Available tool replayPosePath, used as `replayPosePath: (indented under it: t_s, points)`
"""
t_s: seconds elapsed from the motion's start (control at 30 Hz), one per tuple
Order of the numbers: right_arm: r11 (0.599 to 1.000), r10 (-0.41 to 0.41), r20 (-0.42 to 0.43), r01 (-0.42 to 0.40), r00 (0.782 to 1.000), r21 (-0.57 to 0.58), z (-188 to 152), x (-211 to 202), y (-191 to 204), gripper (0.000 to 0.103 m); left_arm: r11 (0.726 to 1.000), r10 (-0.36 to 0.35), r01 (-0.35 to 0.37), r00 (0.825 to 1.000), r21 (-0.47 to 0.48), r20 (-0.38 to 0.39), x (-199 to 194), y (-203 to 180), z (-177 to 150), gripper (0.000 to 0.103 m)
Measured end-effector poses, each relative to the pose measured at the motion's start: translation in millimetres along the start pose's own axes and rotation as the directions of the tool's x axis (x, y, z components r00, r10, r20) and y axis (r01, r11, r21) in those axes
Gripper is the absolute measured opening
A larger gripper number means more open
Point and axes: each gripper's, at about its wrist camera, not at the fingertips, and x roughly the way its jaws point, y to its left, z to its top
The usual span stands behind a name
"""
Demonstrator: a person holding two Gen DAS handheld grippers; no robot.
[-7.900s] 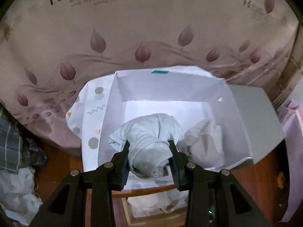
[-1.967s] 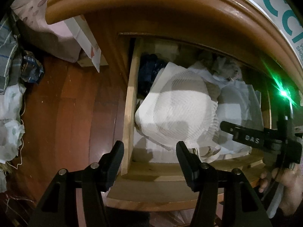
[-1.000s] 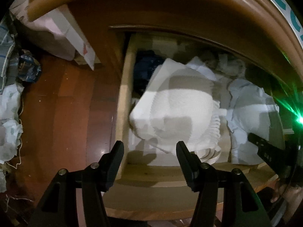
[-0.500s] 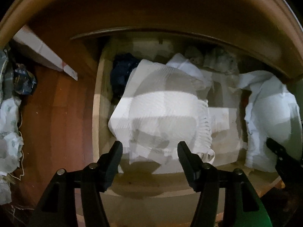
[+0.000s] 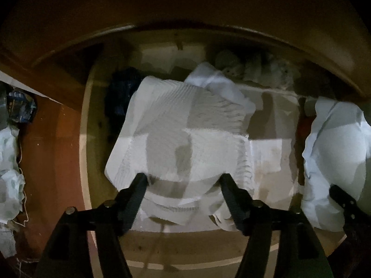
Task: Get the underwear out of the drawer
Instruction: 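Grasp the white patterned underwear with the left gripper while the right gripper lifts the white cloth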
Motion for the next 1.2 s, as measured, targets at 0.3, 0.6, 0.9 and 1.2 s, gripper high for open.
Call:
replayPosePath:
  t_s: [0.3,0.6,0.9,1.2]
  points:
    - [0.999,0.038,-0.012,-0.038,0.999,-0.002,5,-2,-9,0.015,0.998,0.001,-0.005,0.998,-0.055,-0.065,19,2,9,0.08]
    - [0.998,0.058,-0.025,-0.058,0.998,0.008,4,-8,-23,0.015,0.995,-0.009,-0.006,0.99,-0.1,-0.142,43,6,26,0.089]
    - [0.997,0.071,-0.038,-0.071,0.997,0.006,6,-4,-24,0.016,0.997,-0.002,-0.012,0.983,-0.071,-0.186,58,11,35,0.087]
    - [0.998,0.069,-0.036,-0.069,0.997,0.002,5,-4,-21,0.016,1.0,-0.009,0.009,0.987,0.0,-0.159,50,-6,39,0.038]
